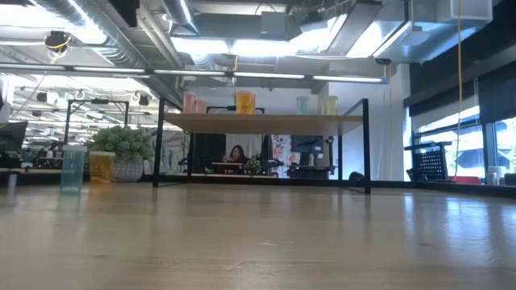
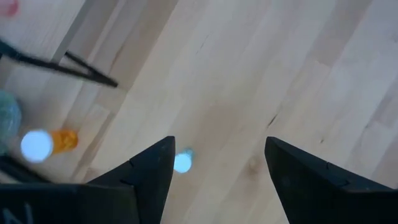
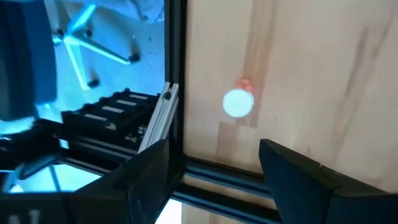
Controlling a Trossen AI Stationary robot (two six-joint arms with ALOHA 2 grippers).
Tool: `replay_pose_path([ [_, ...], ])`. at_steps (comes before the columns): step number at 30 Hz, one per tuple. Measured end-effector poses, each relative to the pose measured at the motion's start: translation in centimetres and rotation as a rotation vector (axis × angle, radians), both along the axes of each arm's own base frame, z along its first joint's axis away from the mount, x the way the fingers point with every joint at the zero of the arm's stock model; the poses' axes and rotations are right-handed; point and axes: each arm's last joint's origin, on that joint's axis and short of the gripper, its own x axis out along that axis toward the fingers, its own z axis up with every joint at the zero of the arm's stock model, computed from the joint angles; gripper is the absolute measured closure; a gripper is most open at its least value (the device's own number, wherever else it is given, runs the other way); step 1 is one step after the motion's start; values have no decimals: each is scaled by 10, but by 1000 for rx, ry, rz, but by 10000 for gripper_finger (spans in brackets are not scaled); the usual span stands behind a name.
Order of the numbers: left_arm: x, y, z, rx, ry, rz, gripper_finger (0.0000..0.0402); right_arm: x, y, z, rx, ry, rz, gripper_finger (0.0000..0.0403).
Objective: Pick and place medicine bottles onto shelf by color
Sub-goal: Put the red medicine bottle on the shelf, aligned with the other red medicine bottle
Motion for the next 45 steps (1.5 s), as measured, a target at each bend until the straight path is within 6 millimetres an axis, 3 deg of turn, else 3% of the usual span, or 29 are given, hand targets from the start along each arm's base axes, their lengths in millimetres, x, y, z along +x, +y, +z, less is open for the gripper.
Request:
replay_pose_path([
  [10,4,-1,2,12,-35,-53,157,12,22,-42,-98,54,79,150],
  [24,4,-1,2,8,-37,-48,157,22,34,-78,-168,96,155,150],
  [40,5,-2,2,5,-45,-47,157,20,36,-82,-188,116,156,150],
  [45,5,-2,2,5,-45,-47,157,20,36,-82,-188,113,159,173],
])
